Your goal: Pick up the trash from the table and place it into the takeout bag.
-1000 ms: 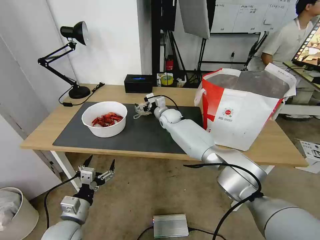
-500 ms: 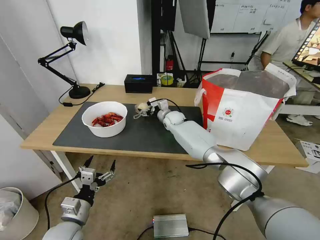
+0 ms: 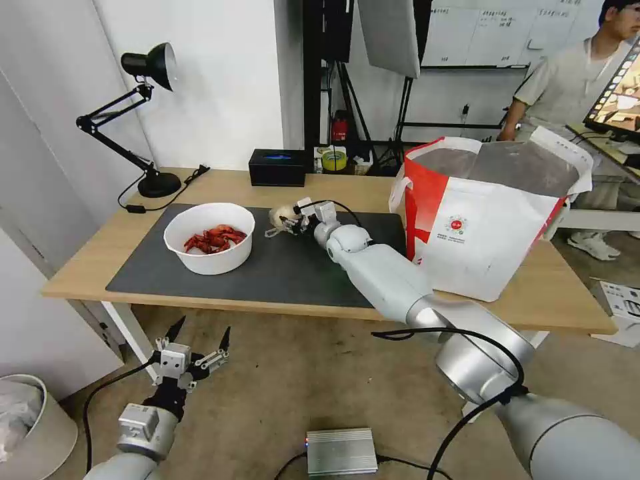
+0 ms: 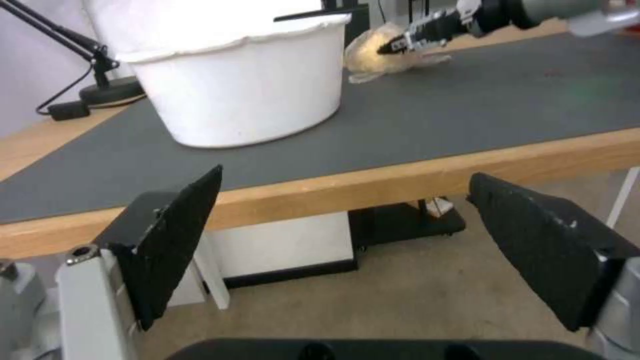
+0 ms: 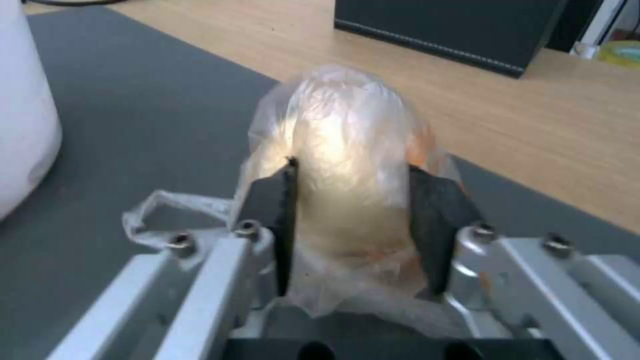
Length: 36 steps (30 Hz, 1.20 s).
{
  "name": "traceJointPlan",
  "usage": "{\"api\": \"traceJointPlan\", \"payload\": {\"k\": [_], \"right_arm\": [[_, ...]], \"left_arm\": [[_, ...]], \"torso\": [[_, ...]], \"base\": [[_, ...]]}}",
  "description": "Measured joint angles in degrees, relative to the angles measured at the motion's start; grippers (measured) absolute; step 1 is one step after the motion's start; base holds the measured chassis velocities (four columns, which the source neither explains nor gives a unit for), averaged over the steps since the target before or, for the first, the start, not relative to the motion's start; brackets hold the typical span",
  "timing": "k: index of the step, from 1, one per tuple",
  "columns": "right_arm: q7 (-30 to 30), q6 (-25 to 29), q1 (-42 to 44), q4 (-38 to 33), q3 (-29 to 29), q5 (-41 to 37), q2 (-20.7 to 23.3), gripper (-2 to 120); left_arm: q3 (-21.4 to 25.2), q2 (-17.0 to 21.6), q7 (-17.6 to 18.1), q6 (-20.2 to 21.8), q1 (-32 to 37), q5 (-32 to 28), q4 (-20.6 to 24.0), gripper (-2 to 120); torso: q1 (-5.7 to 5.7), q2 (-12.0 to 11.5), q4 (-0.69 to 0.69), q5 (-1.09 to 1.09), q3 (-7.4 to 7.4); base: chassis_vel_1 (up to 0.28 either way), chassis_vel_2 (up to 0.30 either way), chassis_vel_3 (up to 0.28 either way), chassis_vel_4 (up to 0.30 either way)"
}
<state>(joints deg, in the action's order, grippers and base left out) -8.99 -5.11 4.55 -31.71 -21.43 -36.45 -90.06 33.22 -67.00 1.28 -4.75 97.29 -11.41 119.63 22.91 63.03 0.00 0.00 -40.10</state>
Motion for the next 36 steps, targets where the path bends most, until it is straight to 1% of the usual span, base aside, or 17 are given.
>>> {"api": "traceJointPlan", "payload": {"k": [4, 6, 7, 9, 14, 17, 18, 21, 22, 25, 26, 28, 29, 30, 33, 34, 36], "right_arm": [[0.15, 0.0, 0.47, 0.01, 0.25, 0.08, 0.0, 21], [0.38, -0.02, 0.97, -0.22, 0.45, 0.11, 0.02, 10], [0.38, -0.02, 0.97, -0.22, 0.45, 0.11, 0.02, 10], [0.79, -0.06, 1.26, -0.7, 0.75, 0.13, 0.07, 0], [2.05, -0.82, 1.52, -4.45, 0.97, -0.74, 1.31, 0], [4.18, -2.25, 1.61, -10.96, -0.07, -3.37, 4.47, 0], [4.18, -2.25, 1.61, -10.96, -0.07, -3.37, 4.47, 0], [6.77, -3.78, 2.0, -19.49, -0.8, -5.79, 8.97, 0], [6.77, -3.78, 2.0, -19.49, -0.8, -5.79, 8.97, 0], [9.17, -5.13, 2.89, -27.22, -0.65, -7.53, 13.02, 0], [9.17, -5.13, 2.89, -27.22, -0.65, -7.53, 13.02, 0], [13.03, -7.4, 4.7, -37.44, 0.92, -9.17, 18.51, 0], [14.74, -8.11, 5.39, -40.88, 1.39, -9.41, 20.24, 0], [14.74, -8.11, 5.39, -40.88, 1.39, -9.41, 20.24, 0], [21.91, -11.17, 8.76, -54.9, 4.38, -11.19, 27.28, 0], [21.91, -11.17, 8.76, -54.9, 4.38, -11.19, 27.28, 0], [24.58, -12.71, 10.96, -61.35, 6.39, -12.4, 31.31, 0]], "left_arm": [[-0.01, -0.03, 0.01, 0.0, 0.03, 0.0, 0.2, 100], [0.13, 0.02, 0.02, 0.0, 0.28, 0.0, 0.25, 100], [0.13, 0.02, 0.02, 0.0, 0.28, 0.0, 0.25, 100], [0.3, 0.09, 0.03, 0.0, 0.47, -0.02, 0.33, 100], [0.48, 0.12, 0.05, 0.0, 0.55, -0.05, 0.58, 100], [0.55, 0.06, 0.08, 0.01, 0.71, -0.05, 0.94, 100], [0.55, 0.06, 0.08, 0.01, 0.71, -0.05, 0.94, 100], [0.66, -0.03, 0.08, 0.02, 1.05, -0.04, 1.47, 100], [0.66, -0.03, 0.08, 0.02, 1.05, -0.04, 1.47, 100], [0.78, -0.03, 0.1, 0.05, 1.31, -0.04, 1.88, 100], [0.78, -0.03, 0.1, 0.05, 1.31, -0.04, 1.88, 100], [1.04, -0.05, 0.11, 0.08, 1.86, -0.04, 2.48, 100], [1.12, -0.05, 0.11, 0.08, 1.99, -0.04, 2.6, 100], [1.12, -0.05, 0.11, 0.08, 1.99, -0.04, 2.6, 100], [1.38, 0.1, 0.13, 0.09, 2.26, -0.04, 2.94, 100], [1.38, 0.1, 0.13, 0.09, 2.26, -0.04, 2.94, 100], [1.54, 0.3, 0.15, 0.13, 2.3, -0.07, 3.26, 100]], "torso": [[0.0, 0.0, 0.0, 0.0, 0.0], [0.0, 0.0, 0.0, 0.0, 0.0], [0.0, 0.0, 0.0, 0.0, 0.0], [0.0, 0.0, 0.0, 0.0, 0.0], [0.0, -0.01, 0.01, 0.0, -0.01], [0.0, 0.0, 0.01, 0.0, -0.01], [0.0, 0.0, 0.01, 0.0, -0.01], [0.0, -0.01, -0.01, -0.01, 0.0], [0.0, -0.01, -0.01, -0.01, 0.0], [0.0, -0.01, 0.01, 0.0, 0.0], [0.0, -0.01, 0.01, 0.0, 0.0], [0.0, 0.0, -0.01, -0.01, 0.0], [0.0, 0.0, -0.02, -0.02, 0.0], [0.0, 0.0, -0.02, -0.02, 0.0], [0.0, 0.0, 0.0, -0.01, 0.0], [0.0, 0.0, 0.0, -0.01, 0.0], [0.0, 0.0, 0.01, -0.02, 0.0]], "base": [[0.0, 0.0, 0.0, 0.0], [0.0, 0.0, 0.0, 0.0], [0.0, 0.0, 0.0, 0.0], [0.0, 0.0, 0.0, 0.0], [0.0, 0.0, 0.0, 0.0], [0.0, 0.0, 0.0, 0.0], [0.0, 0.0, 0.0, 0.0], [0.0, 0.0, 0.0, 0.0], [0.0, 0.0, 0.0, 0.0], [0.0, 0.0, 0.0, 0.0], [0.0, 0.0, 0.0, 0.0], [0.0, 0.0, 0.0, 0.0], [0.0, 0.0, 0.0, 0.0], [0.0, 0.0, 0.0, 0.0], [0.0, 0.0, 0.0, 0.0], [0.0, 0.0, 0.0, 0.0], [0.0, 0.0, 0.0, 0.0]]}}
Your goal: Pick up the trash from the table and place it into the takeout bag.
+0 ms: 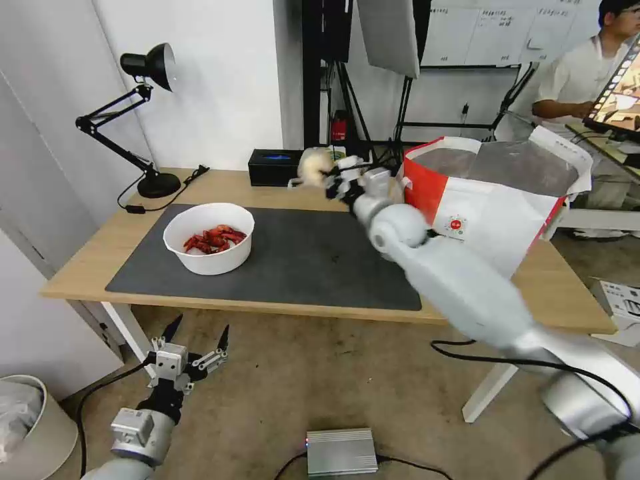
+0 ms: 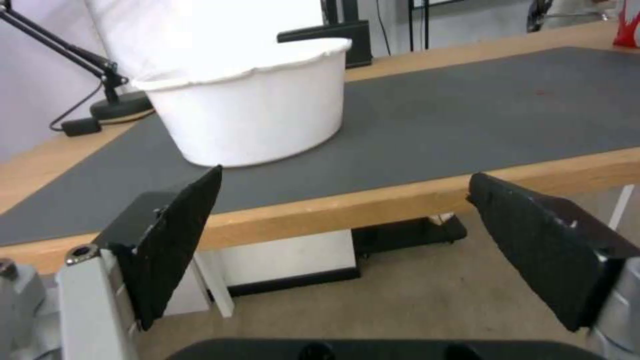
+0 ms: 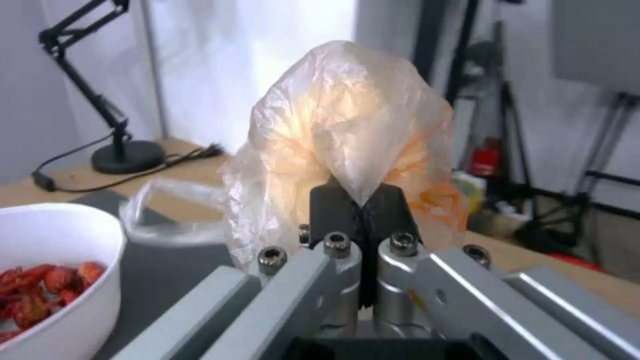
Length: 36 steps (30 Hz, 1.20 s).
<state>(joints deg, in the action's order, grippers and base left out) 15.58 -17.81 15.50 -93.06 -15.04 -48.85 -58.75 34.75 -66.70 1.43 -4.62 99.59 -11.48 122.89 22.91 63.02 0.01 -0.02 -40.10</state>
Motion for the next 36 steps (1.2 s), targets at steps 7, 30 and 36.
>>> {"api": "traceJointPlan", "payload": {"k": [7, 30, 36], "right_arm": [[5.0, -2.14, 8.58, -17.53, 10.62, -3.65, 13.23, 0], [13.82, -10.49, 14.29, -17.69, 24.27, -8.62, 26.02, 0], [18.44, -16.99, 13.89, -17.99, 24.67, -16.96, 27.24, 0]], "left_arm": [[0.04, 0.36, 0.03, 0.08, 0.23, -0.1, 0.89, 100], [-0.65, 0.86, -0.11, 0.3, 1.8, 0.8, 3.85, 100], [-0.9, 0.41, -0.22, 0.3, 2.41, 1.59, 3.98, 100]], "torso": [[0.0, 0.0, -0.04, 0.0, 0.01], [0.0, 0.0, -0.01, 0.0, -0.01], [0.01, 0.0, -0.01, 0.02, 0.0]], "base": [[0.0, 0.0, 0.0, 0.0], [0.0, 0.0, 0.0, 0.0], [0.0, 0.0, 0.0, 0.0]]}}
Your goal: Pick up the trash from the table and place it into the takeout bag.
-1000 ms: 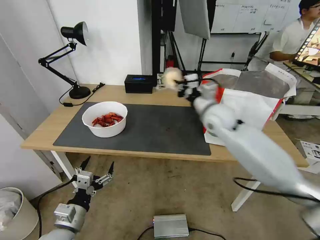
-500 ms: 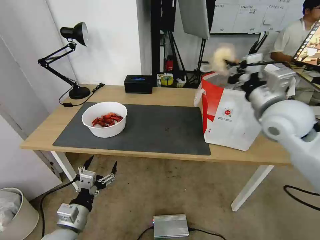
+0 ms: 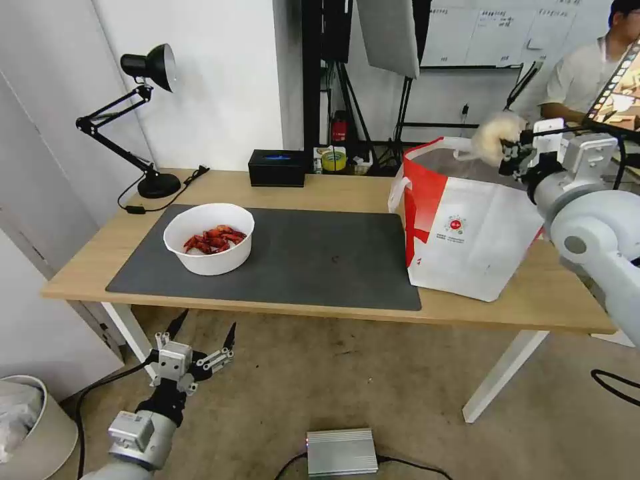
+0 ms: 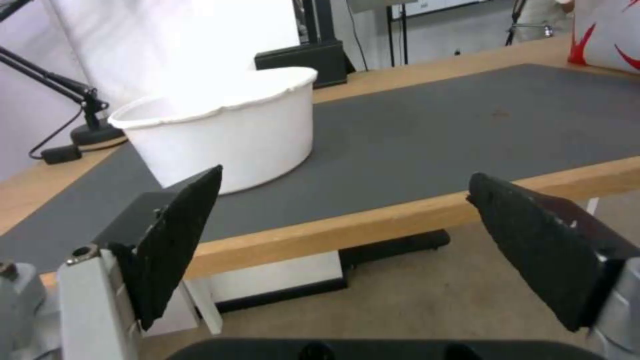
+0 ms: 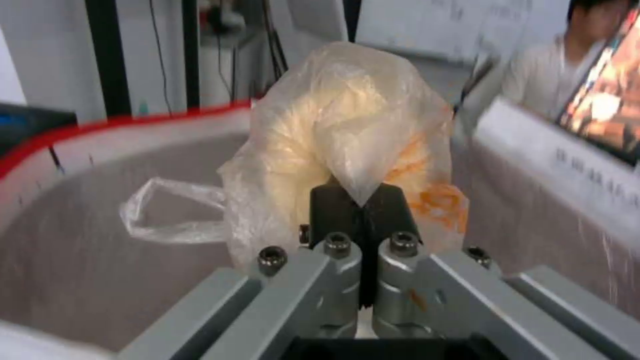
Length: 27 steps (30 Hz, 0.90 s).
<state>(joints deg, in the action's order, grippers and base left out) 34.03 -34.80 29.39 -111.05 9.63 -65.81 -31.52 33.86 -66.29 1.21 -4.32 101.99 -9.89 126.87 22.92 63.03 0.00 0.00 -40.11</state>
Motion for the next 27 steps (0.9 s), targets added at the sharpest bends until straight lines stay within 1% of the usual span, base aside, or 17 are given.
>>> {"api": "traceJointPlan", "payload": {"k": [1, 2, 3, 6, 7, 10, 15, 17, 18, 19, 21, 22, 23, 24, 26, 27], "right_arm": [[1.46, -1.4, -0.14, -0.27, 0.2, -2.31, 0.28, 0], [1.46, -1.4, -0.14, -0.27, 0.2, -2.31, 0.28, 0], [3.06, -2.53, -0.33, -0.52, 0.31, -4.72, 0.54, 0], [5.54, -3.79, -0.58, -0.79, 0.56, -8.78, 0.96, 0], [5.54, -3.79, -0.58, -0.79, 0.56, -8.78, 0.96, 0], [7.71, -3.91, -0.34, -1.22, 1.13, -12.1, 1.37, 0], [8.82, -3.85, 0.49, -2.25, 2.07, -13.8, 1.64, 2], [8.92, -3.69, 1.35, -2.85, 2.82, -13.81, 1.64, 9], [8.94, -3.62, 2.02, -3.23, 3.38, -13.76, 1.64, 17], [8.94, -3.62, 2.02, -3.23, 3.38, -13.76, 1.64, 17], [9.0, -3.49, 2.75, -3.67, 3.89, -13.73, 1.79, 24], [9.06, -3.36, 2.97, -3.88, 4.08, -13.71, 1.95, 32], [9.06, -3.36, 2.97, -3.88, 4.08, -13.71, 1.95, 32], [9.07, -3.22, 2.99, -3.9, 4.16, -13.65, 2.02, 35], [9.03, -2.85, 2.9, -3.92, 4.2, -13.53, 2.15, 45], [9.03, -2.85, 2.9, -3.92, 4.2, -13.53, 2.15, 45]], "left_arm": [[-0.11, -0.13, -0.02, 0.0, 0.03, 0.21, 0.0, 100], [-0.11, -0.13, -0.02, 0.0, 0.03, 0.21, 0.0, 100], [-0.19, -0.21, -0.03, -0.01, 0.03, 0.3, 0.04, 100], [-0.27, -0.28, -0.05, -0.01, 0.03, 0.42, 0.26, 100], [-0.27, -0.28, -0.05, -0.01, 0.03, 0.42, 0.26, 100], [-0.23, -0.37, -0.05, -0.02, 0.0, 0.42, 0.47, 100], [-0.22, -0.45, -0.06, 0.01, -0.05, -0.09, 1.06, 100], [-0.21, -0.4, -0.07, 0.13, -0.17, -0.21, 1.27, 100], [-0.12, -0.28, -0.08, 0.14, -0.2, -0.1, 1.29, 100], [-0.12, -0.28, -0.08, 0.14, -0.2, -0.1, 1.29, 100], [0.05, -0.18, -0.39, 0.01, -0.2, 0.22, 1.32, 100], [0.08, -0.17, -0.55, -0.03, -0.2, 0.29, 1.4, 100], [0.08, -0.17, -0.55, -0.03, -0.2, 0.29, 1.4, 100], [0.08, -0.18, -0.57, -0.04, -0.26, 0.32, 1.41, 100], [-0.06, -0.17, -0.59, -0.05, -0.4, 0.34, 1.4, 100], [-0.06, -0.17, -0.59, -0.05, -0.4, 0.34, 1.4, 100]], "torso": [[0.0, 0.0, 0.0, 0.0, 0.0], [0.0, 0.0, 0.0, 0.0, 0.0], [0.0, 0.0, 0.0, 0.0, 0.0], [0.0, 0.0, 0.0, 0.0, 0.0], [0.0, 0.0, 0.0, 0.0, 0.0], [0.0, 0.0, -0.01, 0.0, 0.0], [0.0, 0.0, 0.0, 0.0, 0.0], [-0.01, 0.0, -0.01, 0.0, 0.0], [0.0, 0.0, 0.0, 0.0, 0.0], [0.0, 0.0, 0.0, 0.0, 0.0], [0.0, 0.0, -0.01, 0.0, 0.0], [0.0, 0.0, -0.01, 0.0, 0.0], [0.0, 0.0, -0.01, 0.0, 0.0], [-0.01, 0.0, 0.0, 0.0, 0.0], [0.0, 0.0, 0.0, 0.0, 0.0], [0.0, 0.0, 0.0, 0.0, 0.0]], "base": [[0.0, 0.0, 0.0, 0.0], [0.0, 0.0, 0.0, 0.0], [0.0, 0.0, 0.0, 0.0], [0.0, 0.0, 0.0, 0.0], [0.0, 0.0, 0.0, 0.0], [0.0, 0.0, 0.0, 0.0], [0.0, 0.0, 0.0, 0.0], [0.0, 0.0, 0.0, 0.0], [0.0, 0.0, 0.0, 0.0], [0.0, 0.0, 0.0, 0.0], [0.0, 0.0, 0.0, 0.0], [0.0, 0.0, 0.0, 0.0], [0.0, 0.0, 0.0, 0.0], [0.0, 0.0, 0.0, 0.0], [0.0, 0.0, 0.0, 0.0], [0.0, 0.0, 0.0, 0.0]]}}
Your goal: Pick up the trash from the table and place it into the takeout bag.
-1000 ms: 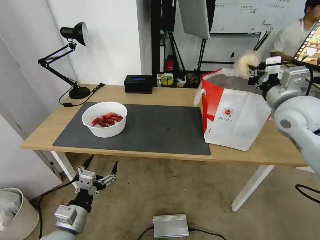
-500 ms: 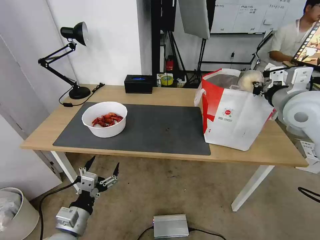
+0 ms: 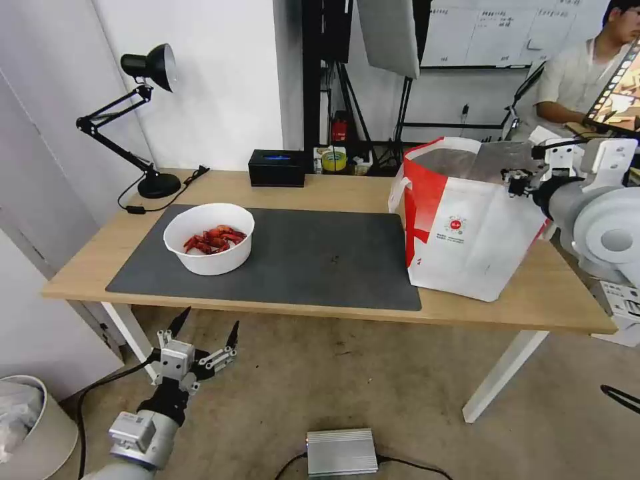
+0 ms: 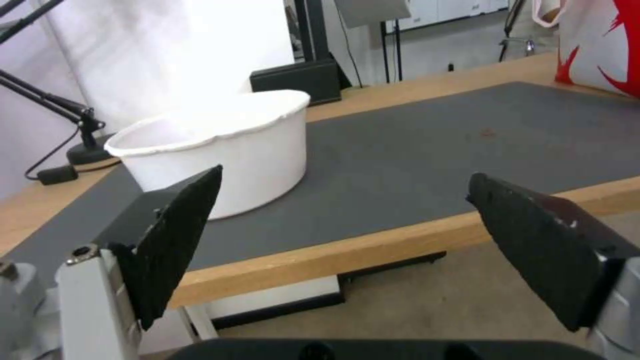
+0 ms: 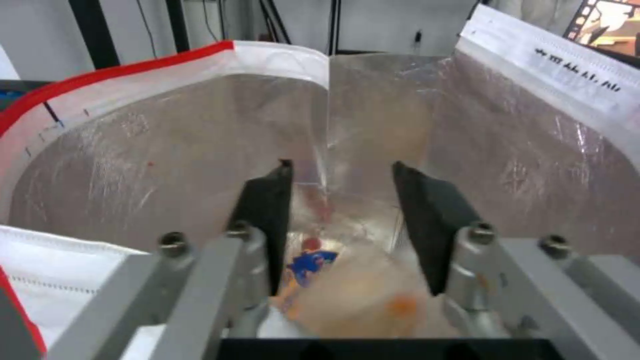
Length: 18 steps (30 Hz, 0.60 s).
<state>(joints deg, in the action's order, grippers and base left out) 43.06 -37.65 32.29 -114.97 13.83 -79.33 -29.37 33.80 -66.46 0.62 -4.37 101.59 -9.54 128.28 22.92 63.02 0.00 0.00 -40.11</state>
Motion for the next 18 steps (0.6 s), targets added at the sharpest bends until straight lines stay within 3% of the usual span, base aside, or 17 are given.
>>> {"api": "traceJointPlan", "payload": {"k": [5, 7, 9, 11, 12, 14, 17, 18], "right_arm": [[-1.55, 1.67, -0.16, -0.45, 0.15, 0.55, 0.17, 64], [-4.11, 4.76, 0.03, -1.0, 0.29, 2.1, 0.16, 76], [-5.32, 6.22, 0.3, -1.21, 0.41, 2.82, 0.09, 78], [-9.38, 11.16, 1.8, -1.88, 0.78, 5.37, -0.14, 89], [-9.38, 11.16, 1.8, -1.88, 0.78, 5.37, -0.14, 89], [-14.76, 18.28, 4.17, -2.43, 1.55, 7.71, -0.51, 97], [-18.5, 21.52, 5.71, -2.77, 1.91, 9.22, -0.72, 100], [-24.54, 24.67, 8.43, -3.52, 2.17, 12.01, -0.94, 100]], "left_arm": [[0.04, 0.12, -0.04, -0.04, -0.13, -0.02, -0.27, 100], [0.15, 0.36, -0.04, -0.07, -0.38, -0.17, -0.42, 100], [0.16, 0.41, -0.02, -0.08, -0.47, -0.27, -0.47, 100], [0.16, 0.47, 0.03, -0.08, -0.7, -0.38, -0.65, 100], [0.16, 0.47, 0.03, -0.08, -0.7, -0.38, -0.65, 100], [0.14, 0.49, 0.06, -0.09, -0.85, -0.49, -0.79, 100], [0.15, 0.5, 0.07, -0.1, -0.91, -0.61, -0.82, 100], [0.58, 0.35, 0.07, -0.12, -0.79, -1.1, -0.83, 100]], "torso": [[0.0, 0.0, 0.0, 0.0, 0.0], [0.0, 0.0, 0.0, 0.0, 0.0], [0.0, 0.01, 0.0, 0.01, 0.0], [0.0, 0.0, 0.0, 0.01, 0.0], [0.0, 0.0, 0.0, 0.01, 0.0], [0.0, 0.0, 0.0, 0.01, 0.0], [0.0, 0.0, 0.0, 0.0, 0.0], [0.0, 0.0, -0.01, 0.01, 0.0]], "base": [[0.0, 0.0, 0.0, 0.0], [0.0, 0.0, 0.0, 0.0], [0.0, 0.0, 0.0, 0.0], [0.0, 0.0, 0.0, 0.0], [0.0, 0.0, 0.0, 0.0], [0.0, 0.0, 0.0, 0.0], [0.0, 0.0, 0.0, 0.0], [0.0, 0.0, 0.0, 0.0]]}}
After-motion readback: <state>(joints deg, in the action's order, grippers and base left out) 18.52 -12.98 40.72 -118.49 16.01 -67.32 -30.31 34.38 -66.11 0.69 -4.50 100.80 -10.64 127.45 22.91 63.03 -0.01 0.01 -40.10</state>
